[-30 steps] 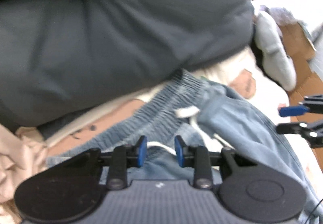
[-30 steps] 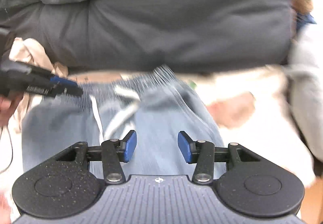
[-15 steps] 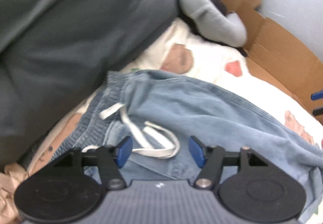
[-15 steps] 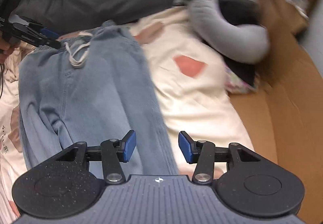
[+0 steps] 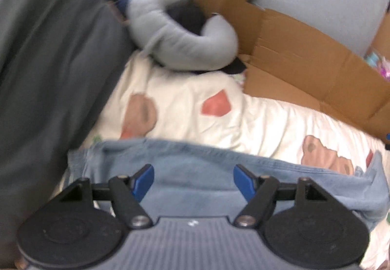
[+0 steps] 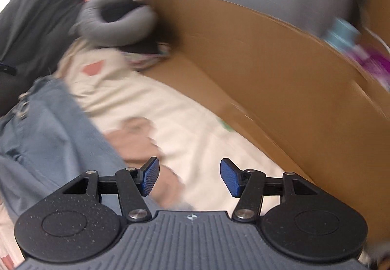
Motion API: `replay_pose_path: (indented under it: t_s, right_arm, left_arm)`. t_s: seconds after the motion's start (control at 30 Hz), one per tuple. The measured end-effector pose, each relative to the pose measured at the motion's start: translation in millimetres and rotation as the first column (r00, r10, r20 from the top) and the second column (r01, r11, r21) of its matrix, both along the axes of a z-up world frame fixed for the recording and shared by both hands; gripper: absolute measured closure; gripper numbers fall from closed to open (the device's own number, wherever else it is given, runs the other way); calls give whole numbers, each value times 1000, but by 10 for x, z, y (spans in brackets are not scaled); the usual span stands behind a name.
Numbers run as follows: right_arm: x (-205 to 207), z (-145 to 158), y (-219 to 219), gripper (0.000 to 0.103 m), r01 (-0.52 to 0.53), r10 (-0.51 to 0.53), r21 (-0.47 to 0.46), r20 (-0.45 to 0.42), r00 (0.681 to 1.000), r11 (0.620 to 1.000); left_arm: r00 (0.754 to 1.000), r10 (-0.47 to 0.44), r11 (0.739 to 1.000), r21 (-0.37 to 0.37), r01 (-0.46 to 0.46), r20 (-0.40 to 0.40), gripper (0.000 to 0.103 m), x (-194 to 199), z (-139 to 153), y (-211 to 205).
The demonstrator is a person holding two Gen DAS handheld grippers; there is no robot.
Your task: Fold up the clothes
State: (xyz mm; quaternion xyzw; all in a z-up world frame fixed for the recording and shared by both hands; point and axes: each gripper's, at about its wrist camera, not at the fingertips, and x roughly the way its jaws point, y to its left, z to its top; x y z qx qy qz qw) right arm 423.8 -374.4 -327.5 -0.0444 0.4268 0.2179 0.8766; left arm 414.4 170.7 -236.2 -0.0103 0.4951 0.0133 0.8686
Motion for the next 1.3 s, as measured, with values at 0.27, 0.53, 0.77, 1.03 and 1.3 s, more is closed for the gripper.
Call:
replay_pose_path:
  t_s: [0.27,0.53,0.77,1.03,1.3]
  right_arm:
    - [-301,-509,-760,41,220,-222,-23,-64,973,975]
    - [-436,-667,-944,41,415,-415,2,-27,910,910]
    - [-265,-590,-865,41,447,-449,-37,-78,890,894]
    - [12,-688,-788,41,475,-480,-68,-124,868,877]
    - [-18,-929,-961,41,553,-548,27,-101,830,833]
  left_arm:
    - [995,-22,999,-26,20,-92,21,525,-270,-362]
    - [995,-49,994,-100,41,-85,22,899,-762,-509]
    - [995,-37,989,-143,23,-94,22,1097,-1127,-411]
    - [991,-40,990,-139,22,-126,23,1108,-1338,-296]
    - [989,-1,992,-122,-17,-145,23,1029,-1367,-139]
